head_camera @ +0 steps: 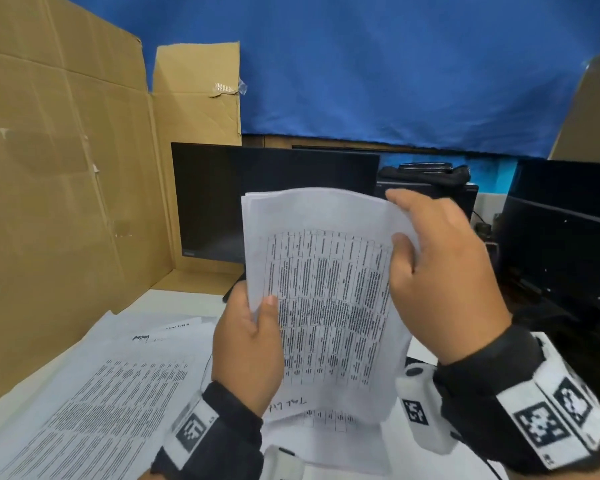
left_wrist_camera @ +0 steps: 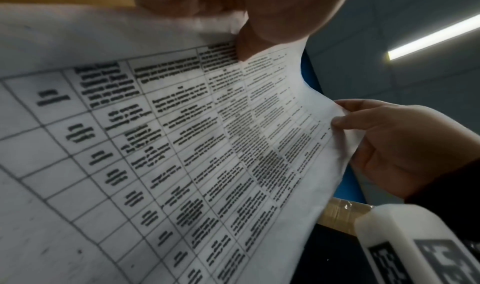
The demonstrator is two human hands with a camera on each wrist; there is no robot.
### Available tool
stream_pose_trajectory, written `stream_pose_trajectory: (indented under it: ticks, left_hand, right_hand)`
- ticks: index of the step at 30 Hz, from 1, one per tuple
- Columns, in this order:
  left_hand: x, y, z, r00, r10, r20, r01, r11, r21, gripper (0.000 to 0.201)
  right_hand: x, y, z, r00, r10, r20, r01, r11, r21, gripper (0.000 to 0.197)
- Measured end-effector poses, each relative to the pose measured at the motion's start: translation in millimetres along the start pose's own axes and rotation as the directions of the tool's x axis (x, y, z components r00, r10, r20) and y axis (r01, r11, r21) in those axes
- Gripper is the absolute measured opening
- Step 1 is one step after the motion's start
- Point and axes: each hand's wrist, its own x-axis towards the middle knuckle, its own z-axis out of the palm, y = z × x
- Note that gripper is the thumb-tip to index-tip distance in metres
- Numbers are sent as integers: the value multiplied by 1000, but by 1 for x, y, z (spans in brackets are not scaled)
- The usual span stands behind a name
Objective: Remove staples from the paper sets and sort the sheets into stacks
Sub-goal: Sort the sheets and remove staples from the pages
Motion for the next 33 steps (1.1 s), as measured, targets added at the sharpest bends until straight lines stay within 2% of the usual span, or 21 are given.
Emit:
stream_pose_trajectory:
  ticks: [4, 6, 8, 12, 15, 17, 20, 21, 27, 31, 32, 33]
  left_hand:
    - [-12, -21, -1, 987, -158, 13, 159, 984, -83, 16]
    - [-15, -29, -2, 979, -199, 34, 201, 975, -96, 18]
    - [-16, -34, -3, 977, -207, 52, 211, 973, -93, 22]
    - [-14, -39, -6, 970, -226, 91, 238, 959, -152, 23]
    - [-15, -44, -7, 956, -251, 149, 281, 932, -229, 28]
    - [-16, -48, -6, 947, -270, 172, 305, 925, -228, 25]
    - [-16, -53, -5, 946, -282, 162, 308, 937, -163, 26]
    - [-16, -52, -5, 946, -282, 160, 306, 939, -155, 25]
    - [-14, -50, -6, 935, -314, 164, 345, 912, -221, 28]
    - [-13, -46, -7, 939, -289, 184, 321, 930, -177, 21]
    - [-11, -44, -8, 936, -296, 188, 329, 927, -179, 20]
    - [-9, -42, -10, 932, -303, 198, 339, 923, -180, 20]
  right_hand:
    - [-21, 2, 12, 992, 83, 98, -90, 993, 70, 61]
    - [-29, 3, 13, 986, 141, 87, -153, 975, 161, 75]
    - [-34, 3, 14, 975, 218, 37, -220, 941, 258, 80]
    - [-35, 6, 18, 930, 366, -39, -303, 823, 480, 76]
    - [-29, 13, 21, 898, 439, -40, -343, 753, 562, 72]
    - [-24, 17, 23, 890, 456, -9, -375, 744, 553, 55]
    - [-17, 18, 25, 888, 459, 5, -392, 754, 527, 19]
    - [-15, 16, 24, 890, 455, 11, -392, 754, 526, 17]
    - [-9, 12, 22, 876, 482, 22, -416, 732, 540, 35]
    - [-4, 16, 21, 802, 583, 127, -529, 596, 604, 34]
    - [-3, 18, 20, 763, 623, 172, -568, 520, 638, 29]
    - [-1, 20, 18, 713, 663, 228, -589, 391, 707, 25]
